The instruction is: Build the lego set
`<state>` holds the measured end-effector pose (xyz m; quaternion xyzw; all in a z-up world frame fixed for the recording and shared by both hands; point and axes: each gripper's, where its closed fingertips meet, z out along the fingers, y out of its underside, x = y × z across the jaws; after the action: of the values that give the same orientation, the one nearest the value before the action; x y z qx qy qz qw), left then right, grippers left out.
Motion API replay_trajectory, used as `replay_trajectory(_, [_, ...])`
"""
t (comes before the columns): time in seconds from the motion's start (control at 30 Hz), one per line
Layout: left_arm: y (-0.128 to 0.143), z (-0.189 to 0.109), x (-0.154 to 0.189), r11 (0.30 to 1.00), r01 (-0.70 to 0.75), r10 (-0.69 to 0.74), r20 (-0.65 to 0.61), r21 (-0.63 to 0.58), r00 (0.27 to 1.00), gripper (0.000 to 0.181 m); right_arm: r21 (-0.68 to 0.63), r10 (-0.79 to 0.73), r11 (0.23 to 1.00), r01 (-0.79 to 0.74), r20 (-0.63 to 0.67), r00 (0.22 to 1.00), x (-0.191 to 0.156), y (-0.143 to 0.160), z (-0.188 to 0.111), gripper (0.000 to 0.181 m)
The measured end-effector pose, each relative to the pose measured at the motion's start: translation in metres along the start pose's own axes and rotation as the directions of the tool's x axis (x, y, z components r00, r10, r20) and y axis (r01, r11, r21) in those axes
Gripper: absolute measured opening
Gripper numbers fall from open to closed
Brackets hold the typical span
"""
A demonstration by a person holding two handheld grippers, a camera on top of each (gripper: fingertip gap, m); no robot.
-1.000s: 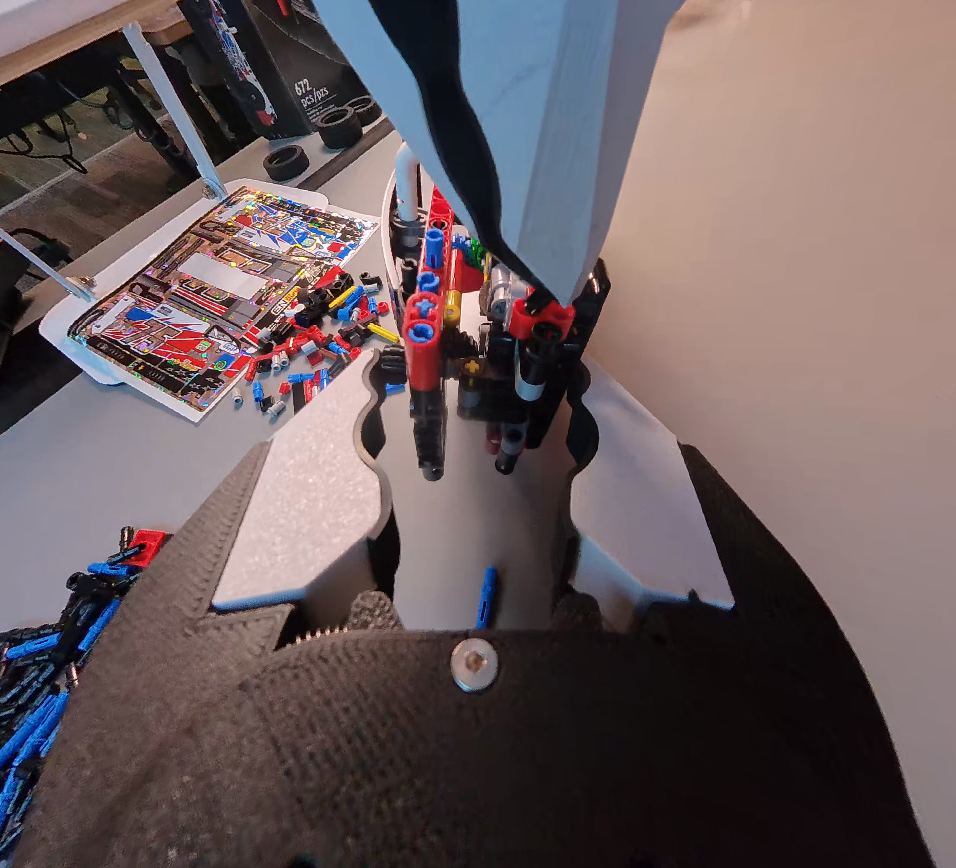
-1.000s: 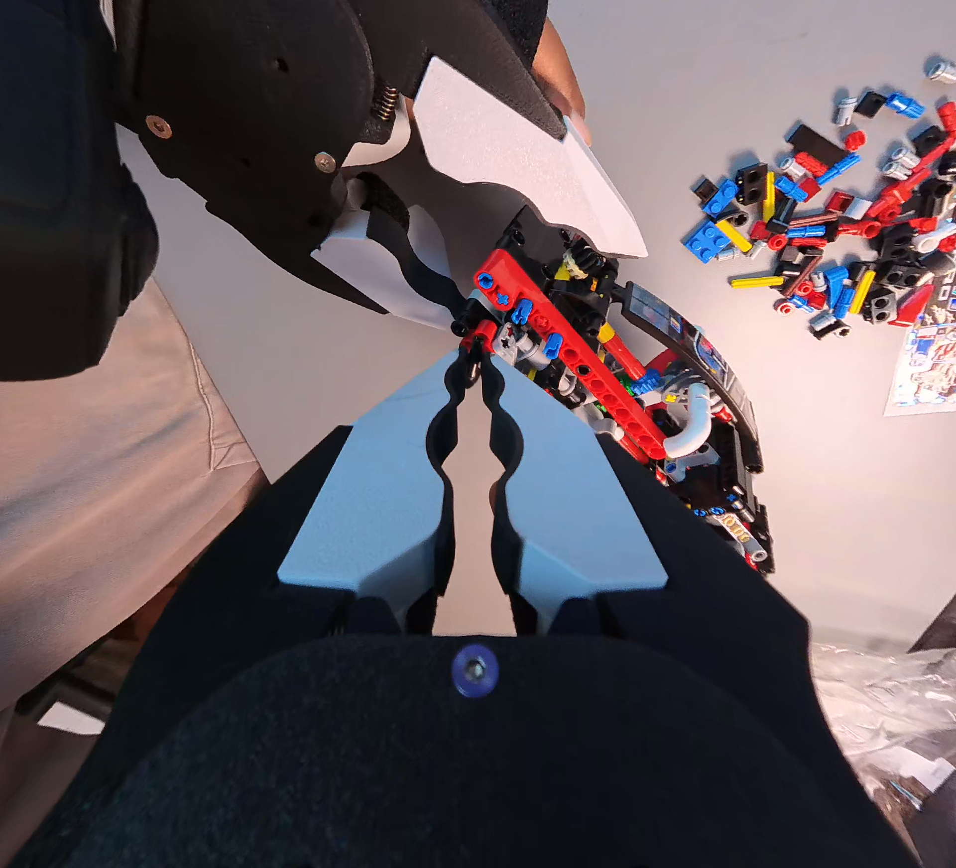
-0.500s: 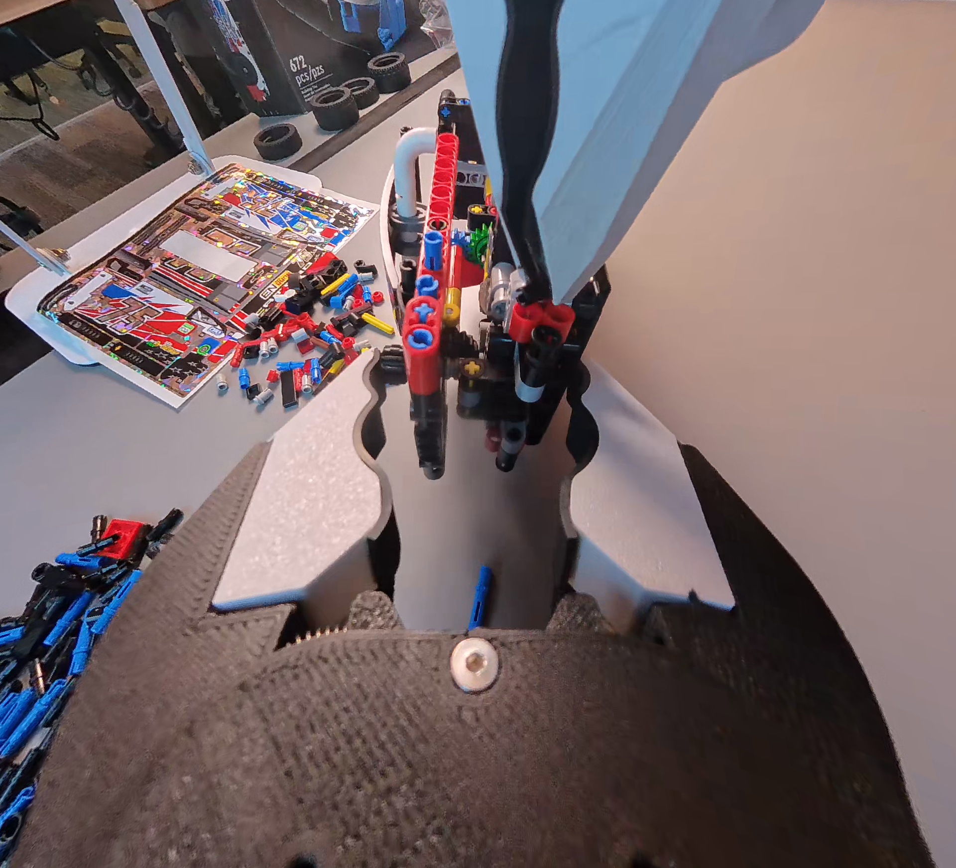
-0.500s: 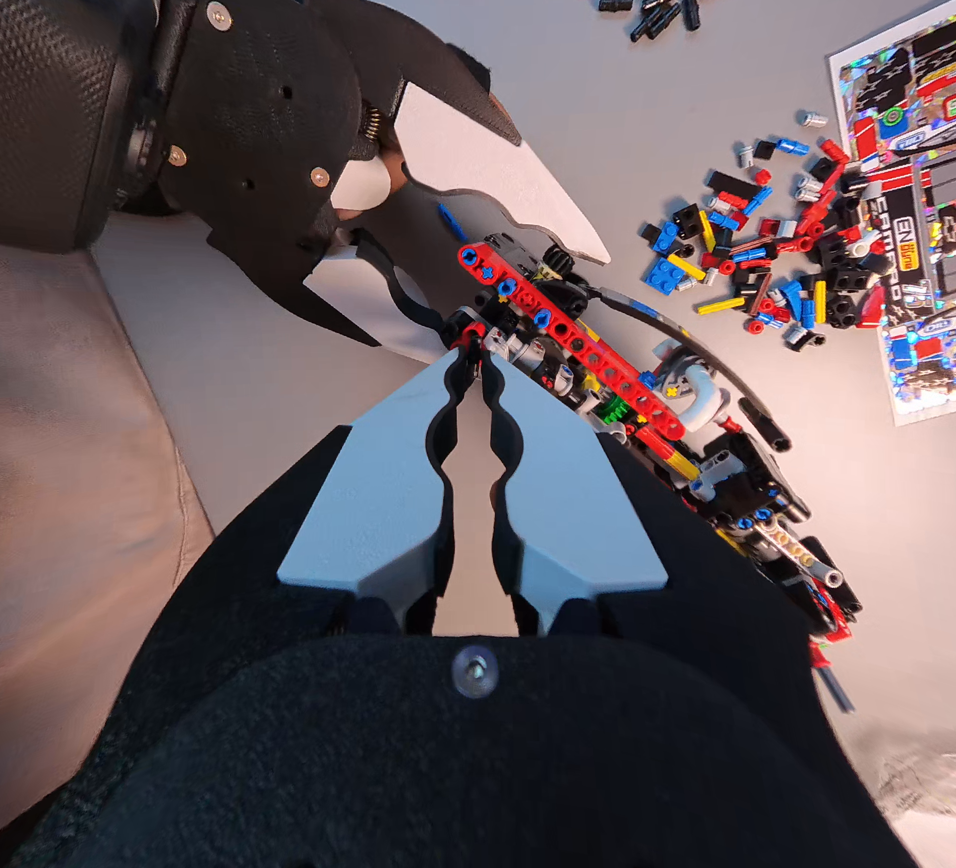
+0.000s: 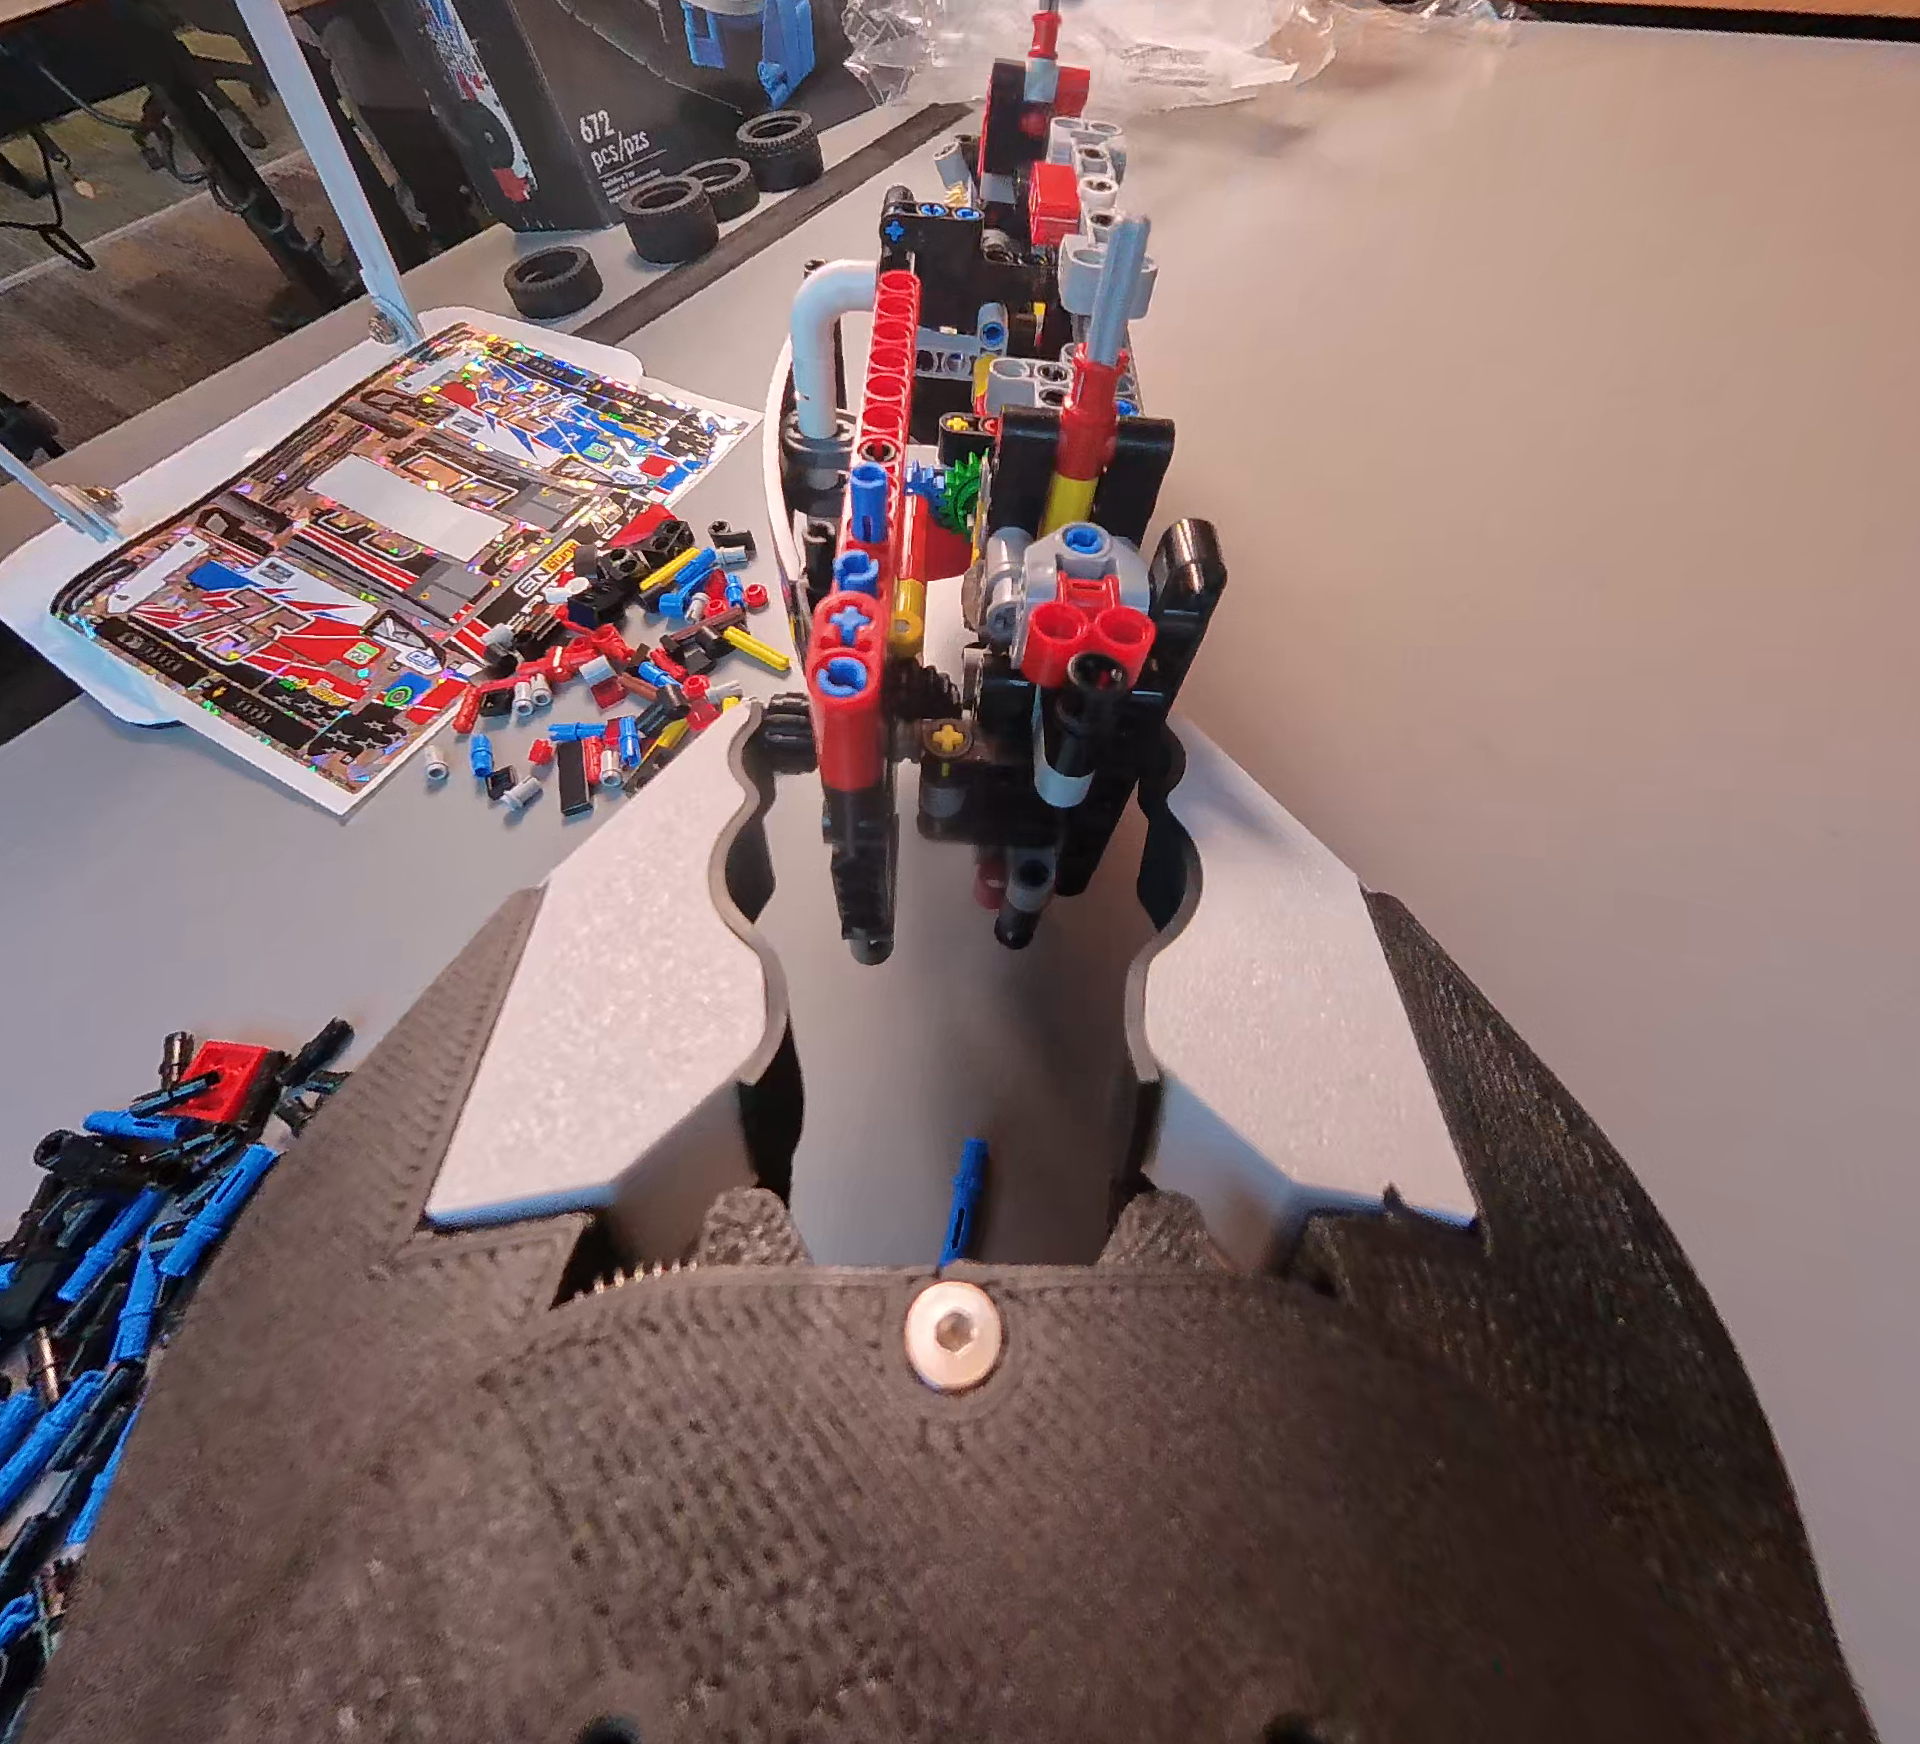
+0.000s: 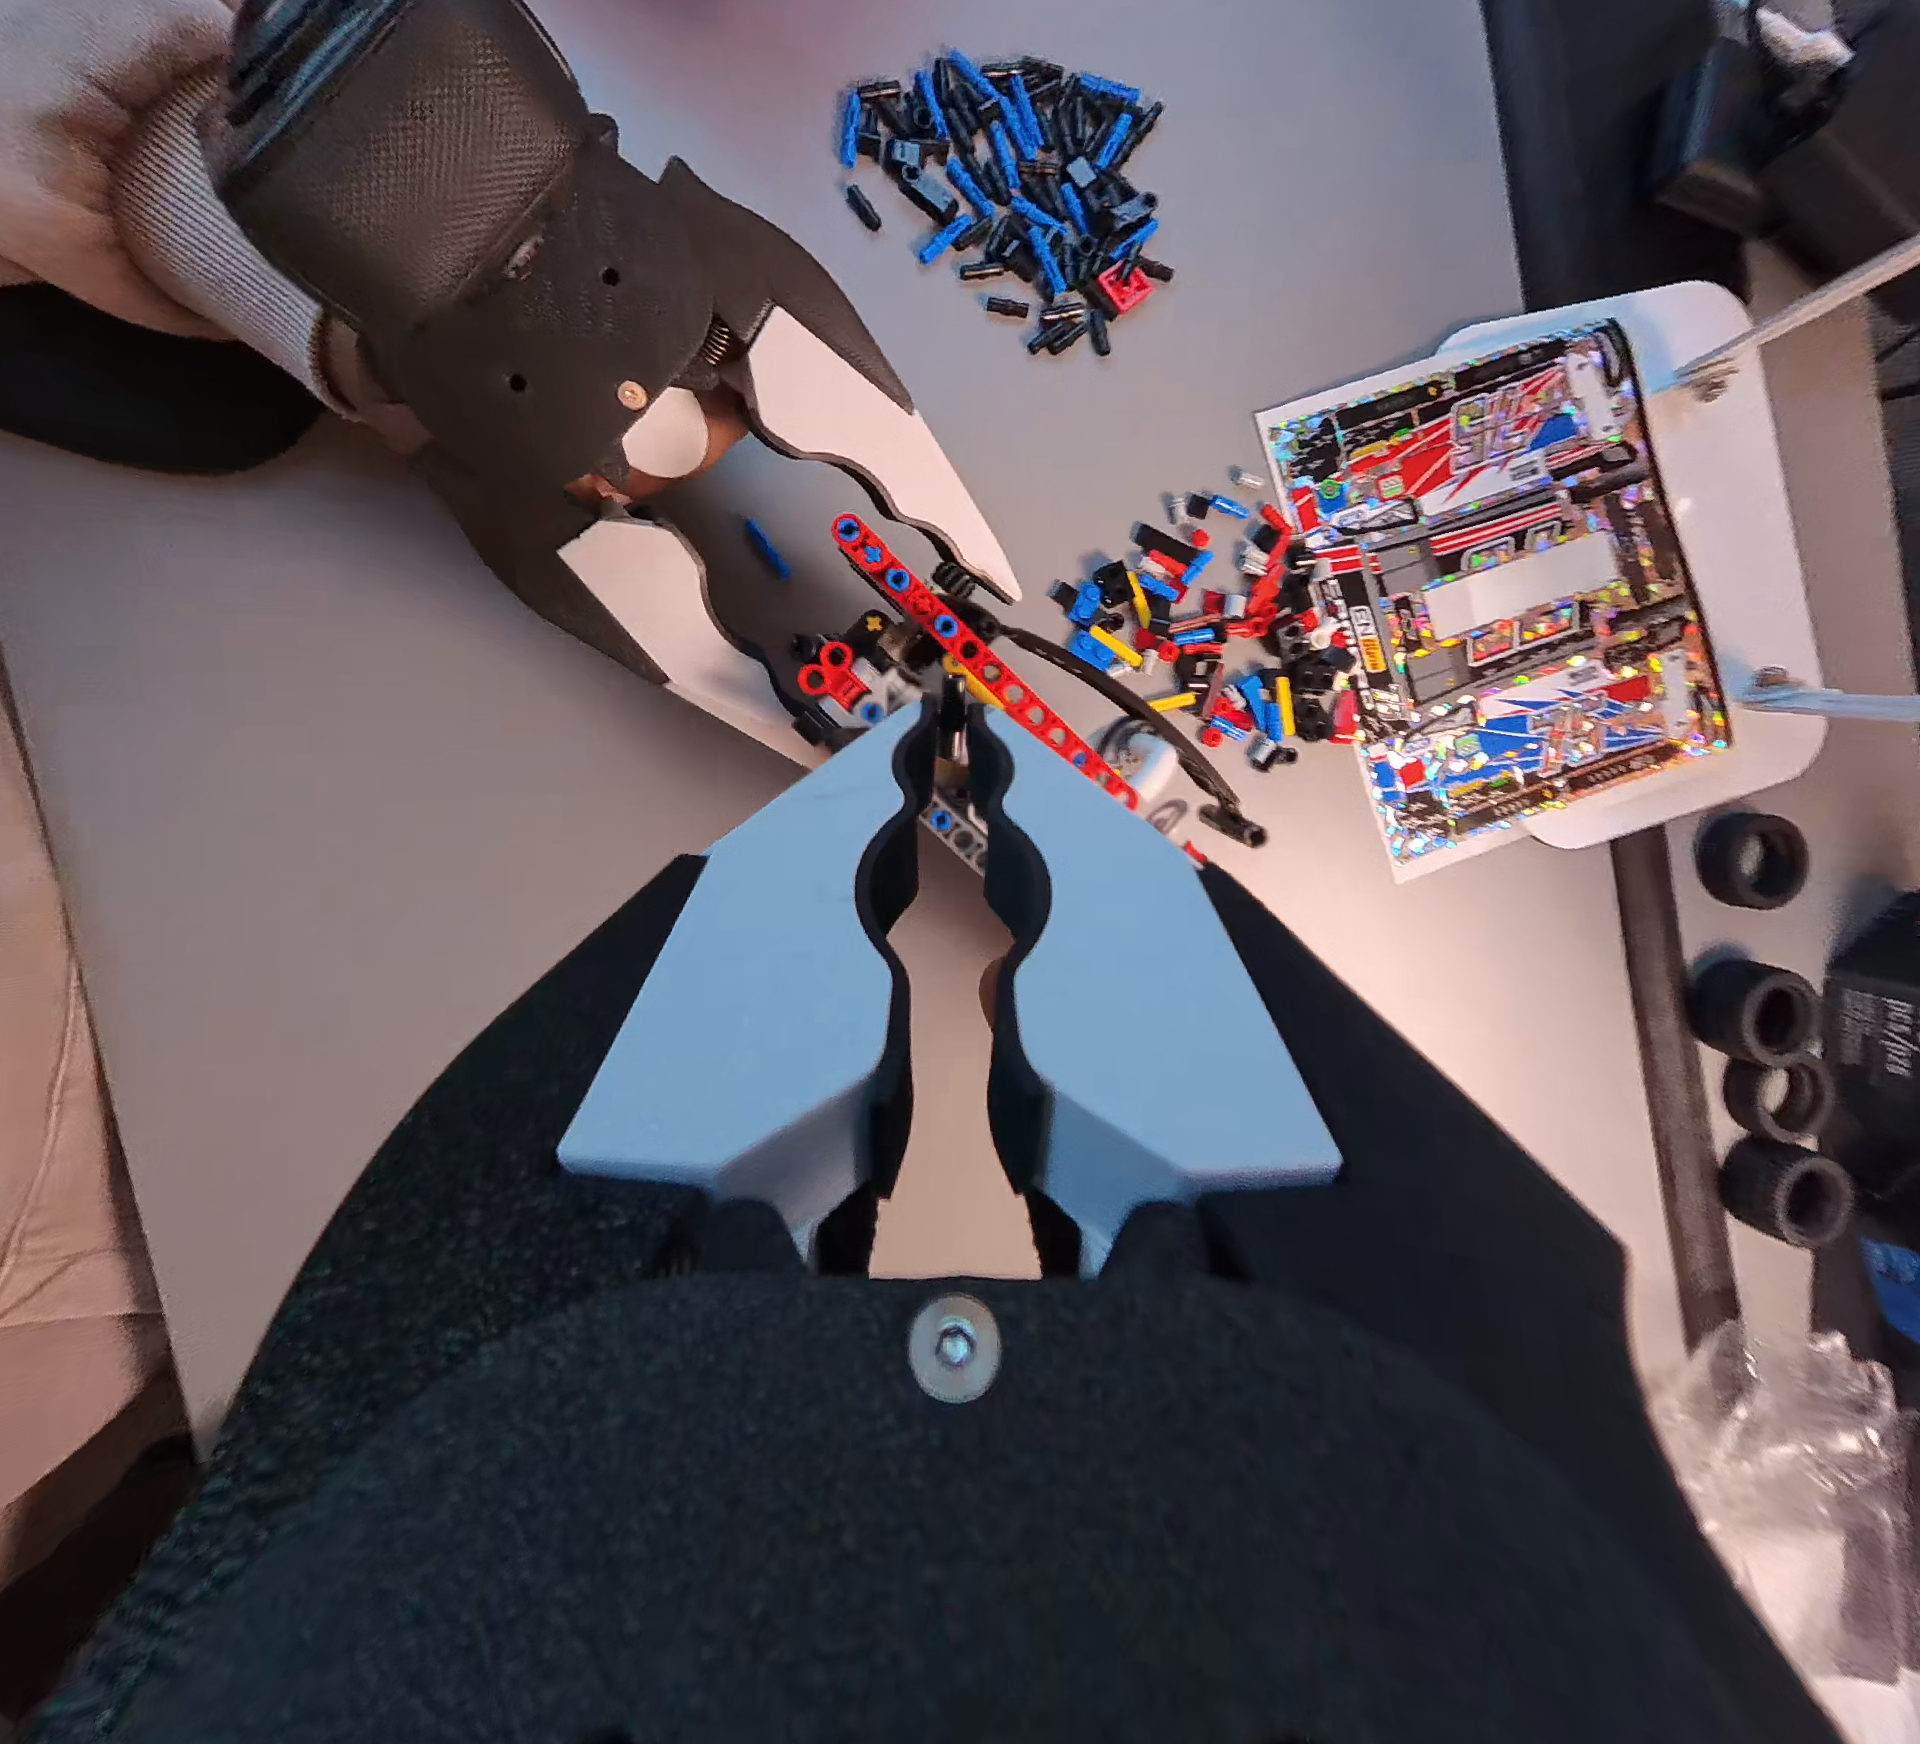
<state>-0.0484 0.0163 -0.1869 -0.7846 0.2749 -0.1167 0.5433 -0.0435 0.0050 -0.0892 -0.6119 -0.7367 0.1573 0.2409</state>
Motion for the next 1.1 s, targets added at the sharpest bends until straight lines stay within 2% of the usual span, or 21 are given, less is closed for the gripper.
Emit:
replay_trajectory(0.17, [0.001, -0.002, 0.0, 1.0, -0.001, 0.001, -0.006, 0.007, 1.0, 0.07, -0.103, -0.007, 0.995, 0.003, -0.041, 0.999, 0.013, 0.035, -0.002, 0.003])
replay_trajectory(0.3, [0.001, -0.003, 0.0, 1.0, -0.001, 0.001, -0.003, 0.009, 1.0, 0.07, -0.183, 0.009, 0.983, -0.007, 0.008, 1.0, 0.004, 0.068, 0.007, 0.003])
replay_trajectory(0.43, [0.001, -0.003, 0.0, 1.0, 0.013, -0.012, -0.008, 0.011, 1.0, 0.07, -0.358, 0.047, 0.934, -0.001, 0.121, 0.991, -0.025, 0.127, 0.021, 0.002])
replay_trajectory(0.53, [0.001, -0.003, 0.0, 1.0, 0.021, -0.021, -0.016, 0.013, 1.0, 0.07, -0.433, 0.035, 0.901, 0.013, 0.103, 0.994, -0.027, 0.162, 0.036, 0.003])
replay_trajectory(0.63, [0.001, -0.003, 0.0, 1.0, 0.017, -0.017, -0.016, 0.013, 1.0, 0.07, -0.375, 0.02, 0.927, 0.005, 0.062, 0.998, -0.018, 0.155, 0.037, 0.003])
replay_trajectory(0.77, [0.001, -0.003, 0.001, 1.0, 0.002, -0.001, -0.01, 0.013, 1.0, 0.07, -0.295, -0.034, 0.954, 0.041, 0.03, 0.999, -0.002, 0.118, 0.018, 0.002])
replay_trajectory(0.87, [0.001, -0.003, 0.002, 1.0, -0.012, 0.012, -0.006, 0.014, 1.0, 0.07, -0.327, -0.059, 0.943, 0.068, 0.036, 0.998, 0.009, 0.096, 0.006, 0.002])
replay_trajectory(0.97, [0.001, -0.003, 0.002, 1.0, -0.024, 0.024, -0.002, 0.013, 1.0, 0.07, -0.409, -0.131, 0.903, 0.13, 0.027, 0.991, 0.026, 0.09, 0.003, 0.002])
replay_trajectory(1.1, [0.001, -0.004, 0.003, 0.999, -0.043, 0.043, 0.001, 0.01, 0.999, 0.07, -0.468, -0.124, 0.872, 0.141, 0.067, 0.99, 0.033, 0.092, 0.008, 0.002])
